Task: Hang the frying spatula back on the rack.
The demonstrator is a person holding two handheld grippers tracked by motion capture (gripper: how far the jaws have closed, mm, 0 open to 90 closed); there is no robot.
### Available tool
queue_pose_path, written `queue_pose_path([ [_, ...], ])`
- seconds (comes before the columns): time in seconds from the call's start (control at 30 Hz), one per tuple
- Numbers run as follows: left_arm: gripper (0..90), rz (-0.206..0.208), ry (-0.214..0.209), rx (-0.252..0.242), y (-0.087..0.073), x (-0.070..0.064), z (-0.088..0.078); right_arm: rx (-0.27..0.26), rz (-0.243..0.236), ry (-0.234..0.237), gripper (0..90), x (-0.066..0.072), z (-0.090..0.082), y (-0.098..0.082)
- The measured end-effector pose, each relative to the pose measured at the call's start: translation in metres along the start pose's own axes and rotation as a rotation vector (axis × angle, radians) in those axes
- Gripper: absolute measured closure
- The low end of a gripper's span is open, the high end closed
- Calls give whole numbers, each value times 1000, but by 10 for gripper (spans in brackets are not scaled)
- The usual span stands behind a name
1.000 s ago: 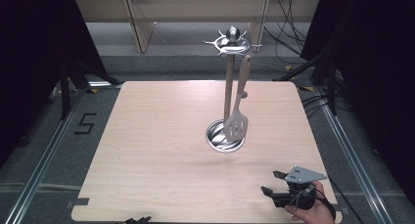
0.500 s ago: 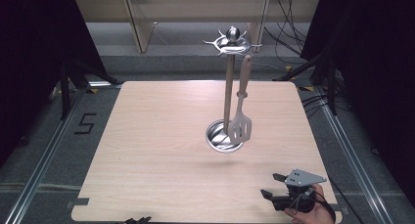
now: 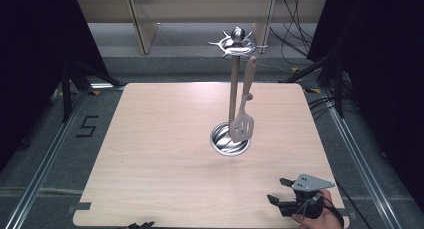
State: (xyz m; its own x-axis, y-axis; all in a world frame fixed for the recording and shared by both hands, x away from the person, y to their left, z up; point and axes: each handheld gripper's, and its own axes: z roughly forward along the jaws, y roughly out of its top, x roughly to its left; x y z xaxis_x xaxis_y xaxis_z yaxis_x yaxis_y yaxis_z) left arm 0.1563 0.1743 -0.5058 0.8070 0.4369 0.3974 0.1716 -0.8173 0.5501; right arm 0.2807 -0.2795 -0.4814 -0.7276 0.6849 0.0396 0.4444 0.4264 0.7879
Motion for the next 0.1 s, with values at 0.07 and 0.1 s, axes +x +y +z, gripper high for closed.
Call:
queue_pose_path([
  [0.07,182,0,-1,0,0,0,0,11,13,10,281,0,0,0],
  [0.1,182,0,-1,0,0,0,0,11,13,10,281,0,0,0],
])
